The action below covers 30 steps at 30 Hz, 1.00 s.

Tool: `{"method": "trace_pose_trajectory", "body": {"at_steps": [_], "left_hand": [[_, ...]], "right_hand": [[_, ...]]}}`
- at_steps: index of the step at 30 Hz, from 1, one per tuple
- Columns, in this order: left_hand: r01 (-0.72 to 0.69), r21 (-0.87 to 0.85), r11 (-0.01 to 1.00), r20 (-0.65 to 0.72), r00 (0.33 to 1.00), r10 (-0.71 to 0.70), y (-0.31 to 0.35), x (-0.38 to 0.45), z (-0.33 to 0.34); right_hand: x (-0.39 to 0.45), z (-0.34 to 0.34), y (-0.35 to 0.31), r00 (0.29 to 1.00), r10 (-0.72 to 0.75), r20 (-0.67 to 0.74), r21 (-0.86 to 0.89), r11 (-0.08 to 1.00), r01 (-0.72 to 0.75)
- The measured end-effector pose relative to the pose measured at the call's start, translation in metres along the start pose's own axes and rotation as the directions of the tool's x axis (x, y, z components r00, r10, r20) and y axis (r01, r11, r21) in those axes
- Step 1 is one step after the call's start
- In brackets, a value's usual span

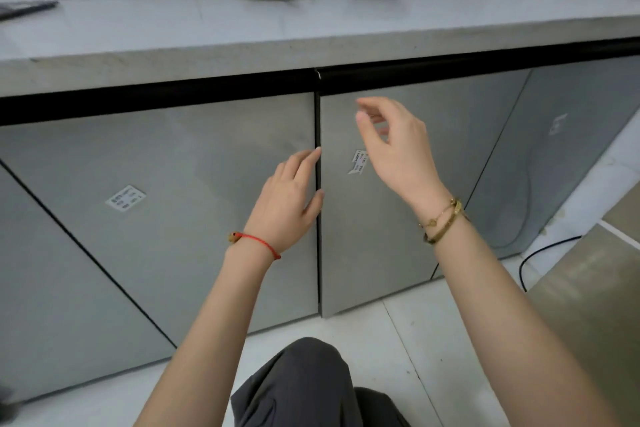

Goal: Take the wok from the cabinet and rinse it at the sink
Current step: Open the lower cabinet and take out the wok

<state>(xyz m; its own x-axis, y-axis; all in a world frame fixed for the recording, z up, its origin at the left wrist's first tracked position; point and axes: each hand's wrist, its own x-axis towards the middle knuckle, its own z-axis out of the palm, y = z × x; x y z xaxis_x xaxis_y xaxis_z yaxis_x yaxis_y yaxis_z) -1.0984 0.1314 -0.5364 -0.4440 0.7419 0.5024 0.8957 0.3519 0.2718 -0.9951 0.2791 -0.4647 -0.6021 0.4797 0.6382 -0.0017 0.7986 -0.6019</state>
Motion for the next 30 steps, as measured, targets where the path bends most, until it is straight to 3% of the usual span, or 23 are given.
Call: {"method": "trace_pose_trajectory", "body": {"at_steps": [5,14,21,26,30], "left_hand": [[0.063,-0.055,0.996,0.003,0.998,-0.063,0.0,0.008,0.007],[0.087,-0.124,0.988,0.006,0.996,-0.087,-0.003,0.016,0.014],[0.097,-0.185,0.978,0.012,0.995,-0.096,-0.001,0.013,0.015],[0.107,-0.237,0.966,0.043,0.994,-0.099,0.011,0.004,0.014],[0.149,-0.378,0.914,0.086,0.988,-0.126,0.027,-0.006,0.015]], "right_hand": [[0.034,0.017,-0.01,0.991,0.131,-0.003,0.16,0.979,-0.129],[0.052,0.037,-0.015,0.929,0.361,0.082,0.468,0.809,-0.356],[0.056,0.033,-0.029,0.816,0.526,0.24,0.696,0.493,-0.522],[0.044,0.017,-0.035,0.799,0.548,0.248,0.679,0.49,-0.547],[0.025,-0.003,-0.041,0.806,0.542,0.239,0.66,0.518,-0.544]]}}
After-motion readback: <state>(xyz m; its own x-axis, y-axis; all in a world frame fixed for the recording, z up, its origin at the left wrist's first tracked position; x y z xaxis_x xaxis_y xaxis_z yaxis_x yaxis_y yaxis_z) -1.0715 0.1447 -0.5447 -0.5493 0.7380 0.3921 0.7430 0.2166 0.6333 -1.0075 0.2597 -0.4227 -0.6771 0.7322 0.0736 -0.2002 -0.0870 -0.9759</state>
